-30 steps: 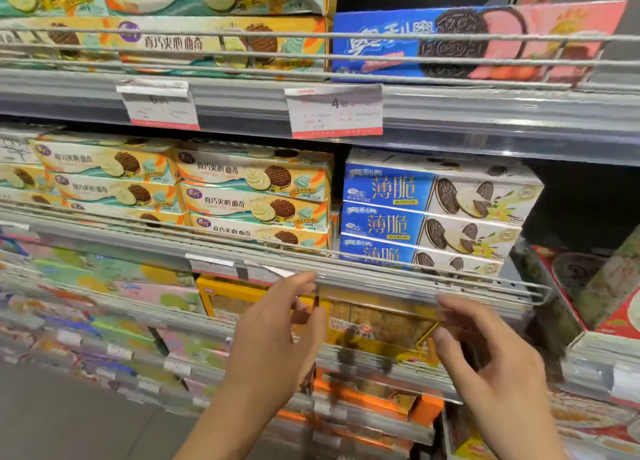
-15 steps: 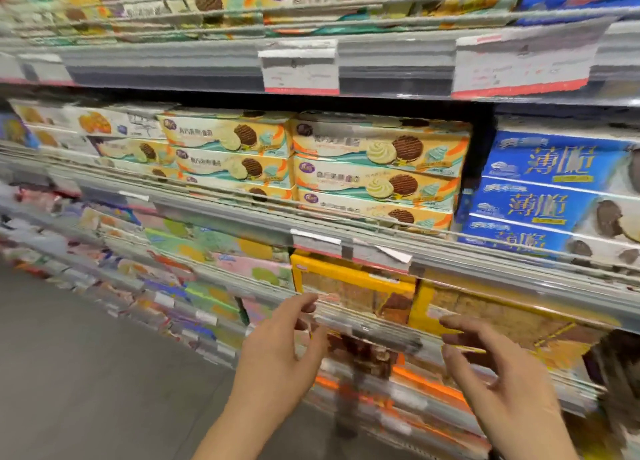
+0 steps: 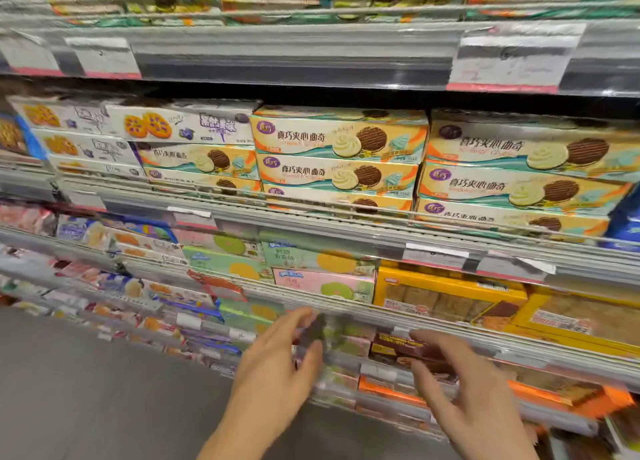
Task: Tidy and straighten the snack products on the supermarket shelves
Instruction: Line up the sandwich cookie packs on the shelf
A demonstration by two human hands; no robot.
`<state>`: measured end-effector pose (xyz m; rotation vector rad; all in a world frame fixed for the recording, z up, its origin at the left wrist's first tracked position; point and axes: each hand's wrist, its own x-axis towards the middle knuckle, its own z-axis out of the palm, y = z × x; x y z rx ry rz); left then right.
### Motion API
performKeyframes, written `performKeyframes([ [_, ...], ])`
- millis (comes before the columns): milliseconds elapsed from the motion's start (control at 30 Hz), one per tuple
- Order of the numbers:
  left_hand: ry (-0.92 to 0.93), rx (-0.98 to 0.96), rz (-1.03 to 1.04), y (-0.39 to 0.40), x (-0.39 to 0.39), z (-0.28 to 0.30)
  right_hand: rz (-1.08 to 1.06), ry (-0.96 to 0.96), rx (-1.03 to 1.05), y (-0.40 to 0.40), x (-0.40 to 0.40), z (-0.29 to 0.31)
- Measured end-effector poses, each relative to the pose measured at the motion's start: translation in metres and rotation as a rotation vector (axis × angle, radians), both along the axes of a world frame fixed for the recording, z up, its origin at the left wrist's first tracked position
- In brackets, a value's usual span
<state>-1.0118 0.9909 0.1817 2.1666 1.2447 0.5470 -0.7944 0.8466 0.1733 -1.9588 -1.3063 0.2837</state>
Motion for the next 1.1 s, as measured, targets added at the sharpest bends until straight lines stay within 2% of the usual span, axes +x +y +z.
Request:
performKeyframes([
  [433, 0.032, -0.055, 0.168, 0.070, -0.017, 0.010, 0.041, 0.054, -0.106, 0.107, 0.012, -0.017],
  [567, 0.034, -0.084, 0.241, 0.091, -0.011, 0.006, 0.042, 0.110, 0.003, 0.134, 0.010, -0.023],
  [767, -0.113, -0.210, 0.321, 0.107, 0.009, 0.001, -0.042, 0.266, 0.116, 0.151, 0.010, -0.029],
  [967, -0.250, -0.298, 0.332, 0.119, 0.028, -0.003, -0.117, 0.431, 0.133, 0.155, 0.004, -0.044],
  [1100, -0.301, -0.352, 0.361, 0.132, 0.019, -0.013, -0.202, 0.419, 0.199, 0.163, -0.005, -0.047],
])
